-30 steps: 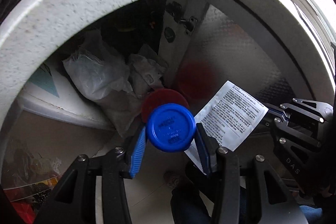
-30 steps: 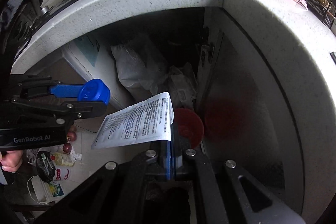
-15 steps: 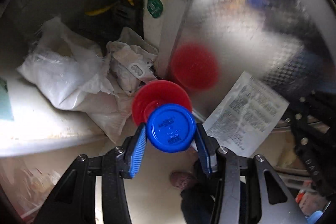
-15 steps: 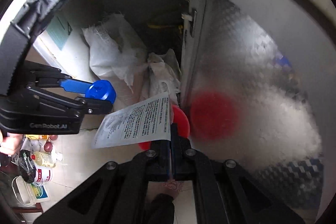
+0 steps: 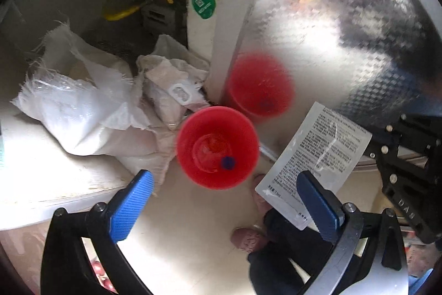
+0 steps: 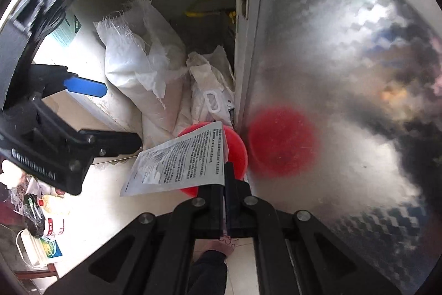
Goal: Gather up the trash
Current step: 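Open the left tool over the red bin while the right tool releases the leaflet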
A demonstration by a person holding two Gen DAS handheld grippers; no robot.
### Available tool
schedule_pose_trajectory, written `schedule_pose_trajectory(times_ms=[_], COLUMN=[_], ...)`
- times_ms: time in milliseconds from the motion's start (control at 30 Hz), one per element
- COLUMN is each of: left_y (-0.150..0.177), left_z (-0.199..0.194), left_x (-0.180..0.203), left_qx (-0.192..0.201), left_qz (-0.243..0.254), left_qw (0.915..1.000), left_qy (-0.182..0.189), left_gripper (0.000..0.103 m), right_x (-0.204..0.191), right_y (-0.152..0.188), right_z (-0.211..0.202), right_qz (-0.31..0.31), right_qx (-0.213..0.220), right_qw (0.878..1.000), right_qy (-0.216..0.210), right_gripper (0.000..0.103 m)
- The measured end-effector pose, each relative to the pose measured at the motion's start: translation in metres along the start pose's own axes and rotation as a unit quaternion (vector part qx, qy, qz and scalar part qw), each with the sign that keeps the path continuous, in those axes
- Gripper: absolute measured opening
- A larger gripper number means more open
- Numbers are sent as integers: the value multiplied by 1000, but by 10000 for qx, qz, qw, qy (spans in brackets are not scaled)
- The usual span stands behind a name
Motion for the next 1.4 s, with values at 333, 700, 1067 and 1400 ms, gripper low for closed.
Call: schedule_pose_trajectory(times_ms=[333,700,1067,1400], left_y=[24,45,62,72], left_z=[2,7,4,-80], left_x=[-34,-54,-53,-21], left_qx=[-53,-78,-104,347], left_qz=[-406,-872,-1029,-1156], left_qw=[9988,9958,9939,9916], left_qy=[-281,-265,-383,-462], left_gripper=[103,103,103,103], right_x=[-24,-39,-42,-46], right_y=[-8,-14,-2,-15], right_z=[28,65,53,-38], right_qz=[-335,-590,-736,-768], right_qx=[-92,-218,-232,29], right_qw=[9990,9969,9964,9965], right_qy=[-293,-476,-357,-320], right_gripper=[1,6,85,92])
Point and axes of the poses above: each gripper's, at about its wrist camera, not at the fingertips, and z roughly the way its jaws point, x to its right, y to its underside, the point moved 8 cm from there along z, roughly the way its jaws point, and after that the axes turned 11 degrees about y, right-handed, at the moved point
